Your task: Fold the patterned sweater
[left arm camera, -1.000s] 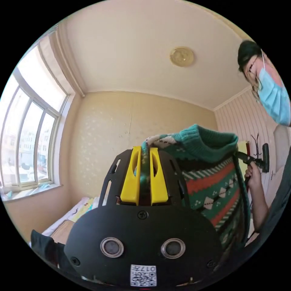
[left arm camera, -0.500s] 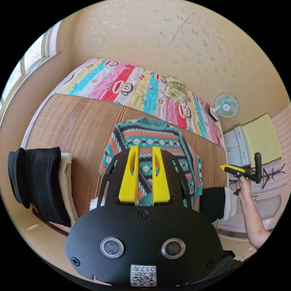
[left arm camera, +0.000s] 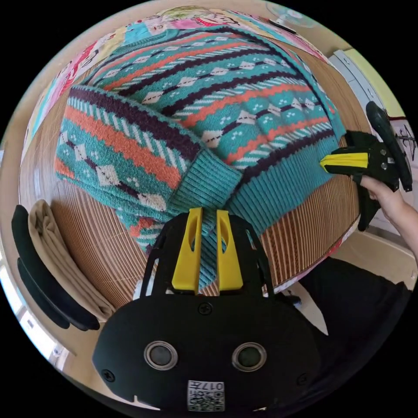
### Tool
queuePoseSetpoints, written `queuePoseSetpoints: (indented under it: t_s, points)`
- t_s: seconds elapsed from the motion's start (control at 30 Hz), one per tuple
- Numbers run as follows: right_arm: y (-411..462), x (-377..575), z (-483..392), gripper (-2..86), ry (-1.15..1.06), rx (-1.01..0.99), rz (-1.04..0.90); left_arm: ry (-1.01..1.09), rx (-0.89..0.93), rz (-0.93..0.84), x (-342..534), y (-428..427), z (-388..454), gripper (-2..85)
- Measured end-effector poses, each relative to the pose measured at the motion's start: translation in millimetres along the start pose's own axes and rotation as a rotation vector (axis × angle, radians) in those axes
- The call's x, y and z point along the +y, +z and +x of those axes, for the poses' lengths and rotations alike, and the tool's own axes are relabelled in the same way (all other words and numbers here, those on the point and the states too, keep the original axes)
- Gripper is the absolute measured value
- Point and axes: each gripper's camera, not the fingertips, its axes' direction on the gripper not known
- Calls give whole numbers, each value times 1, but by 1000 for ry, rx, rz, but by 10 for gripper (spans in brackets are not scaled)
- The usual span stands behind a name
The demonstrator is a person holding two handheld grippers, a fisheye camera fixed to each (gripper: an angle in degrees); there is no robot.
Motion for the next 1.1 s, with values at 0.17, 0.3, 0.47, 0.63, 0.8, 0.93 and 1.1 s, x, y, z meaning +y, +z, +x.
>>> queuePoseSetpoints:
  t_s: [0.17, 0.3, 0.47, 0.63, 0.8, 0.93, 1.1]
  points:
    - [20, 60, -20, 4, 4, -336, -201, -72, 178, -205, 62, -2, -26, 72]
    - [26, 81, 0, 6, 56, -507, -236, -75, 187, -12, 110, -46, -40, 117]
    - [2, 90, 45, 15, -18, -597, -209, 146, 99, -185, 97, -15, -5, 133]
    - [-55, 125, 115, 53, 112, -482, -22, 222, -82, -291, 85, -4, 10, 96]
    - [-88, 159, 192, 130, 321, -360, 115, 54, 222, -264, 102, -53, -61, 42]
    - [-53, 148, 217, 140, 285, -473, 3, -82, 616, -37, 142, -122, -129, 42]
    - [-47, 147, 242, 78, 189, -425, -88, -218, 897, 478, 202, -258, -218, 42]
